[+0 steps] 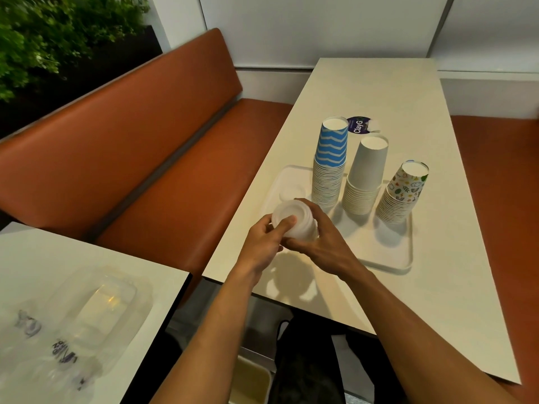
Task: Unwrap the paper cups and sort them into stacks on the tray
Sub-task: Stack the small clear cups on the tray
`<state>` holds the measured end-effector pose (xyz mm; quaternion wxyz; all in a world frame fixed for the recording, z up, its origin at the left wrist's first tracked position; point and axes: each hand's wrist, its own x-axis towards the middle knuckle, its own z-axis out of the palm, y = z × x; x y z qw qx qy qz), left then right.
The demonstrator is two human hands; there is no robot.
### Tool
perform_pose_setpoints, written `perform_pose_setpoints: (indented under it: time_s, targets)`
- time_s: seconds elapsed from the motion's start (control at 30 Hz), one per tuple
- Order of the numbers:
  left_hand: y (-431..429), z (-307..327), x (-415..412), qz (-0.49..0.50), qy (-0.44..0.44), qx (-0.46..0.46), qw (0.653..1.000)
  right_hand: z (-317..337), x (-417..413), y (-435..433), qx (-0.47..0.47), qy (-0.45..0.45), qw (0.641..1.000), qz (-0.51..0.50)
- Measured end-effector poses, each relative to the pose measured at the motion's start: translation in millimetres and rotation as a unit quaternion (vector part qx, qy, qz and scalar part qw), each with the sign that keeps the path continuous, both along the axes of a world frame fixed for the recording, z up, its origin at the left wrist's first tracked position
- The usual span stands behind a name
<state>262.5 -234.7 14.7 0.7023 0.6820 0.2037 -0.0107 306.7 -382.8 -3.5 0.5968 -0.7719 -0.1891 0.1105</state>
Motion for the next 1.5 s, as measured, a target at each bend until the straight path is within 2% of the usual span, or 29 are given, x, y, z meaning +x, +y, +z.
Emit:
perform_pose_setpoints:
  time_s: [0.2, 0.37, 0.47, 0.63, 0.73, 0.8, 0.9, 1.07, 1.37, 1.5]
  targets:
    - [1, 10, 13, -0.030, -0.053, 0.125, 0.990, -6, 17, -10, -0.003, -0.008, 0.999, -0.035]
    - [2, 10, 29, -0.079, -0.077, 0.274, 0.955, -13, 32, -12, -0.029, -0.025, 0.998, -0.041]
    - [4, 10, 39, -0.066, -0.093, 0.286, 0.951, -13, 38, -14, -0.010, -0.013, 0.999, -0.049]
    - [21, 14, 60, 0.000, -0.103, 0.225, 0.969, -18, 45, -20, 0.022, 0.050, 0.995, -0.083]
    - [38, 12, 82, 0.030, -0.072, 0.265, 0.961, -20, 46, -26, 0.033, 0.068, 0.992, -0.099]
    - [47, 1, 100, 0.001, -0.028, 0.313, 0.949, -23, 45, -29, 0.038, 0.079, 0.991, -0.100]
    - [51, -21, 128, -0.059, 0.031, 0.405, 0.912, -28, 44, -30, 0.032, 0.095, 0.990, -0.101]
    - [43, -39, 157, -0.118, 0.052, 0.497, 0.858, -33, 46, -34, 0.027, 0.102, 0.989, -0.106]
    - [34, -55, 175, -0.166, 0.102, 0.569, 0.799, -37, 48, -37, 0.036, 0.106, 0.989, -0.096]
    - [32, -58, 179, -0.173, 0.108, 0.582, 0.787, -38, 51, -35, 0.036, 0.112, 0.988, -0.098]
